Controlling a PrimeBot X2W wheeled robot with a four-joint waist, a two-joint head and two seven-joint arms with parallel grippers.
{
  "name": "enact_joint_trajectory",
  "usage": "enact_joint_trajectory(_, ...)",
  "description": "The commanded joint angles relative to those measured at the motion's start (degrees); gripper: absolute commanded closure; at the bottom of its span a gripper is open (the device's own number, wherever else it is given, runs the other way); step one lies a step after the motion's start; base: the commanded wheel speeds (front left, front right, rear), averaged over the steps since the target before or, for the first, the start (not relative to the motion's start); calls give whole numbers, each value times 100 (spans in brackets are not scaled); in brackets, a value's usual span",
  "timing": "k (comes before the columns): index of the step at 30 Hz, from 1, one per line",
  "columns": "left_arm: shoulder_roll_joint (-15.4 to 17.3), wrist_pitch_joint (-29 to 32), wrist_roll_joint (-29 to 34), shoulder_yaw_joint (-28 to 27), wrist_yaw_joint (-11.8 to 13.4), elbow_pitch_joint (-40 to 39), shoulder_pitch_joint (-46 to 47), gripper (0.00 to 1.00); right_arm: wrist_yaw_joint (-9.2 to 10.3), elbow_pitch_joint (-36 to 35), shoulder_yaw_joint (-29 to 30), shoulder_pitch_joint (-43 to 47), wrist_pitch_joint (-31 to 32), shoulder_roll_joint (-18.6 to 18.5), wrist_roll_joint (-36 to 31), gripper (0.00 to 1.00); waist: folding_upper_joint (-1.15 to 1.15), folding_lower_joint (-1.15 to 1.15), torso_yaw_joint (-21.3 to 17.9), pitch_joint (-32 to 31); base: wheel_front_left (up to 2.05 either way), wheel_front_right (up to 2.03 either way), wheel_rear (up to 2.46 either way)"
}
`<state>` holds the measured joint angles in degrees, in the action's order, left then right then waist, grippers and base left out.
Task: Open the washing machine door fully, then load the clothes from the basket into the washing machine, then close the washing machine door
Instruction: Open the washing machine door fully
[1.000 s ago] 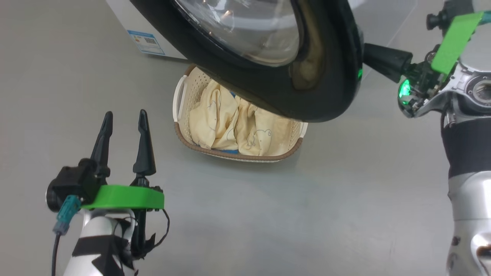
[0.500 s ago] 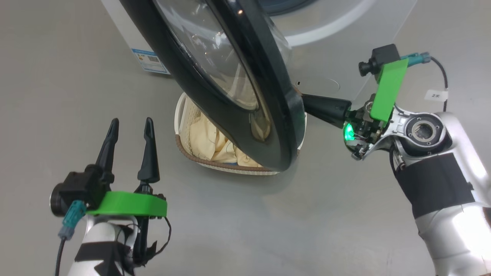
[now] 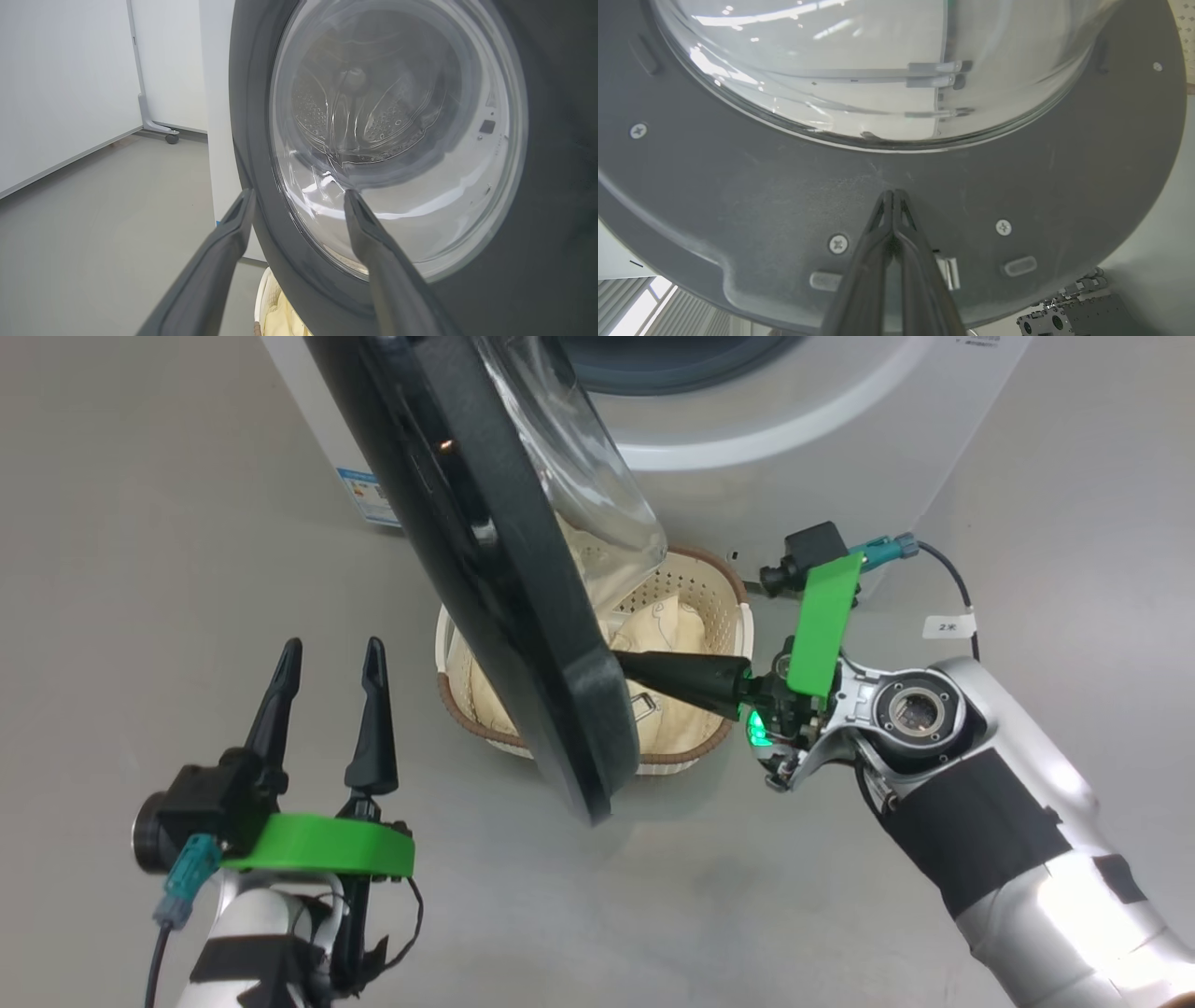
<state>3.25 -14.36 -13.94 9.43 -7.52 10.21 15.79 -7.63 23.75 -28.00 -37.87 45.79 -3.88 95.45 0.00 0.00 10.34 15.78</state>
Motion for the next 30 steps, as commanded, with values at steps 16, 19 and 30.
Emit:
enact_joint_trajectory(16, 135, -63, 6, -251, 3, -173, -25, 0, 14, -159, -594, -156, -518, 86, 378, 100, 0, 0, -200, -89, 0, 0, 0)
enact_joint_trajectory(19, 163, -63, 6, -284, 3, -172, -44, 0, 14, -235, -523, -104, -633, 28, 379, 100, 0, 0, -305, -152, 0, 0, 0)
enact_joint_trajectory(30, 258, -63, 25, -414, 3, -159, -148, 0, 14, -528, -135, 199, -1212, -264, 298, 100, 0, 0, -690, -421, 0, 0, 0)
